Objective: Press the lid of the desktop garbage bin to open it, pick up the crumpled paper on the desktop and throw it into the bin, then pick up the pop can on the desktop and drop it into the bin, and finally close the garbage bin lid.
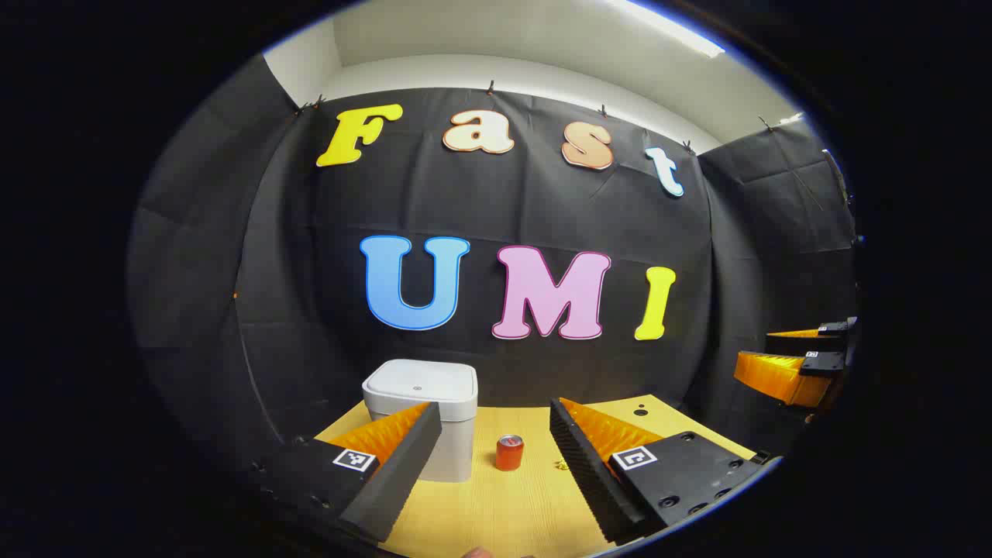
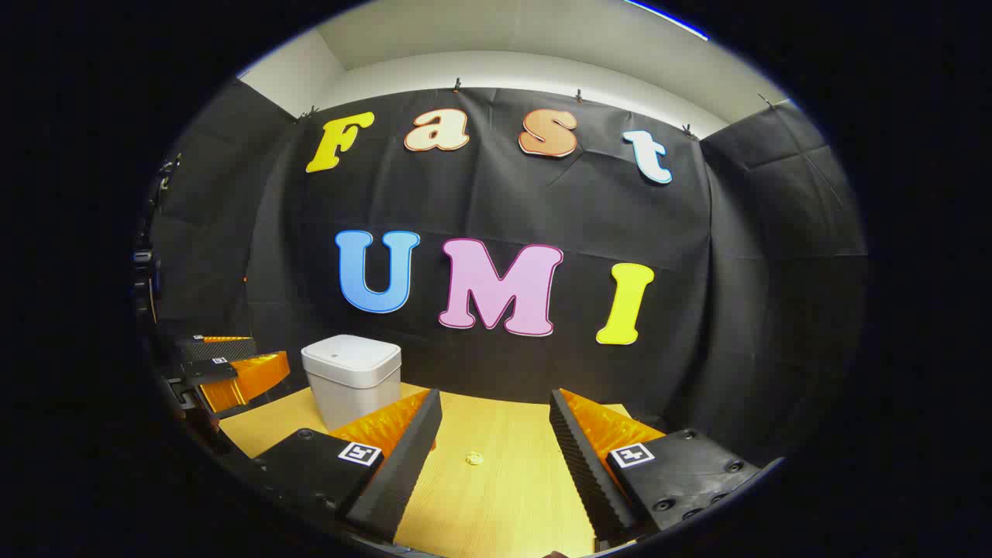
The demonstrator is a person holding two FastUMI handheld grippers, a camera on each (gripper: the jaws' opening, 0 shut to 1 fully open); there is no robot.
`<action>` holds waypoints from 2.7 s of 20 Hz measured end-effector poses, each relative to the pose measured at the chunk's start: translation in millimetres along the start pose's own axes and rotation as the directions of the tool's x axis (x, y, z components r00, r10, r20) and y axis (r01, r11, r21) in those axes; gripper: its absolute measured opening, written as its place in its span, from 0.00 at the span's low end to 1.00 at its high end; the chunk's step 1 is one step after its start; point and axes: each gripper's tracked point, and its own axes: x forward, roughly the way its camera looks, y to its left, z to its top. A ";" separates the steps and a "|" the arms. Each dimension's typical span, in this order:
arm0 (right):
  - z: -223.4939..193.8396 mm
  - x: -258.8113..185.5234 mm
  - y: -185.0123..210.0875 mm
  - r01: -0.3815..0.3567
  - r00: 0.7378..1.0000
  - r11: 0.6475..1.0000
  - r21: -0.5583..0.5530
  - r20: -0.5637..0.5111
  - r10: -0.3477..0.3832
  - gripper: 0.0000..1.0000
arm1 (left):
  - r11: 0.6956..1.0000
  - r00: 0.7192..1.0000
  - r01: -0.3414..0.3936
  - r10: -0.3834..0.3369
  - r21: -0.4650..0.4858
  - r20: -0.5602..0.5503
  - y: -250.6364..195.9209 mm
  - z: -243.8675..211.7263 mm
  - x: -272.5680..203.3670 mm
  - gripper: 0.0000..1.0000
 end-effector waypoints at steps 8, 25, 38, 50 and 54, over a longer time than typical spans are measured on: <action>-0.2 7.1 -4.7 0.011 1.000 1.000 0.010 -0.004 -0.011 0.91 | 1.000 1.000 0.025 -0.025 0.015 -0.004 -5.7 1.2 7.8 0.95; -7.6 15.1 -15.0 0.014 0.999 0.999 0.042 -0.031 -0.012 0.91 | 0.997 1.000 -0.022 0.022 0.069 0.001 33.9 19.9 47.7 0.71; 5.1 14.9 -31.7 0.050 0.999 0.999 0.008 -0.015 -0.050 0.91 | 0.991 0.986 0.053 -0.033 0.125 -0.163 113.0 7.7 183.5 0.06; -18.8 11.3 -44.3 0.073 0.991 0.997 -0.010 -0.107 -0.074 0.91 | 0.985 0.862 0.107 -0.025 0.133 -0.507 141.4 -98.0 265.5 0.06; -19.7 16.5 -41.2 0.074 0.991 0.997 0.022 -0.117 -0.071 0.91 | 0.988 0.855 0.074 0.006 0.133 -0.519 146.2 -108.9 269.2 0.06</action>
